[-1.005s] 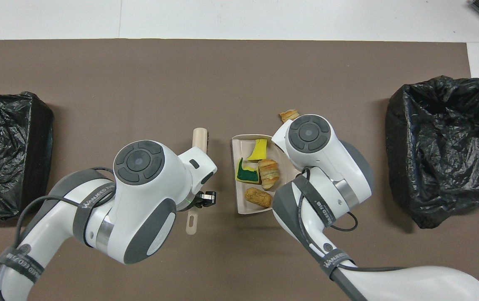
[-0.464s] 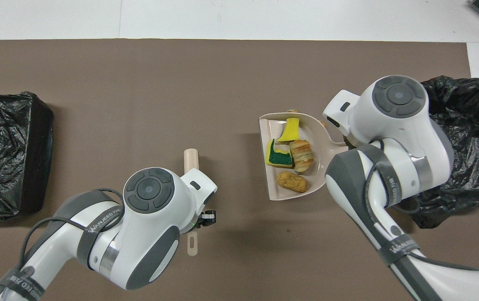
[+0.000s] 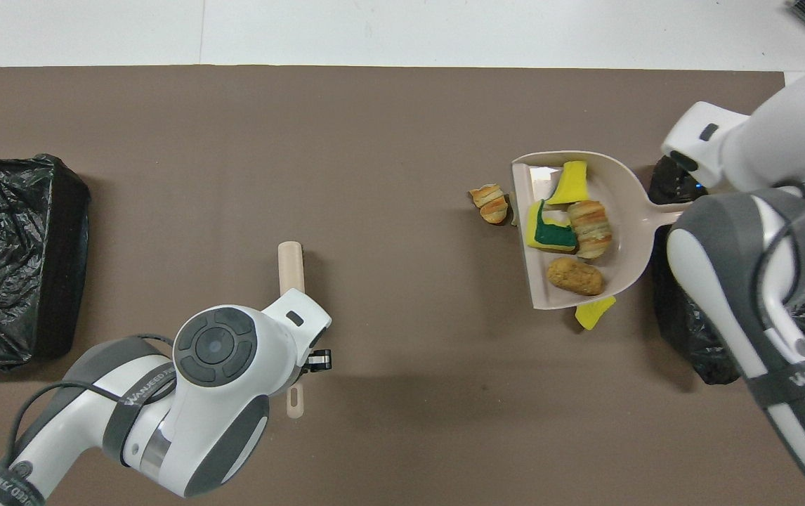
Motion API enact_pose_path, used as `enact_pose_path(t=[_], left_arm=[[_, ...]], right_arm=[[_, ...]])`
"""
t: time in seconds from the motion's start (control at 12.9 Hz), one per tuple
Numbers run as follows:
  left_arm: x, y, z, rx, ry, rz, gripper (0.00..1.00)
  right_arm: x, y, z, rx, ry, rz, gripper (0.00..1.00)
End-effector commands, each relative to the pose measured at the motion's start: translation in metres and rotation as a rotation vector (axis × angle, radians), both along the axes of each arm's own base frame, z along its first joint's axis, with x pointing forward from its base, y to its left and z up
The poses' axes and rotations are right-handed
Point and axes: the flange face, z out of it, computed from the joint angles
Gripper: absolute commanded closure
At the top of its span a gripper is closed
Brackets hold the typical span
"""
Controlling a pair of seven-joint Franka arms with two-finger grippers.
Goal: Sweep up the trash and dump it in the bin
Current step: 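Carry the loaded dustpan with the right gripper over the nearby black bin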
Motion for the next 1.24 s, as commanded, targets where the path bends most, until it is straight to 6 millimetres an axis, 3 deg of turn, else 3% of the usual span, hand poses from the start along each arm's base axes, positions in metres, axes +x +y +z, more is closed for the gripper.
enact_pose_path(t=[0.0, 0.08, 0.31, 0.46, 0.62, 0.85, 1.16], left_arm=[[-0.013, 0.007, 0.007, -0.003, -0.035, -0.011, 1.0], [-0.021, 0.003, 0.008, -0.003, -0.037, -0.02, 1.0], [-0.066, -0.042, 0.007, 0.006, -0.04, 0.003, 1.0], [-0.104, -0.067, 0.004, 0.011, -0.041, 0.003, 1.0], [-0.144, -0.087, -0.001, 0.018, -0.038, -0.026, 1.0], [-0.192, -0.105, -0.017, -0.009, -0.063, -0.026, 1.0], [-0.226, -0.104, -0.02, -0.003, -0.049, -0.036, 1.0]], right_arm=[[-0.001, -0.06, 0.02, 0.007, -0.008, -0.014, 1.0], [-0.003, -0.09, 0.026, 0.006, -0.015, -0.021, 1.0], [-0.019, -0.176, 0.029, -0.034, -0.007, -0.027, 1.0], [-0.029, -0.217, 0.03, -0.1, 0.006, -0.03, 1.0], [-0.031, -0.253, 0.043, -0.21, -0.079, -0.027, 1.0], [-0.033, -0.27, 0.051, -0.388, -0.087, 0.025, 1.0], [-0.046, -0.261, 0.045, -0.574, -0.082, 0.042, 1.0]])
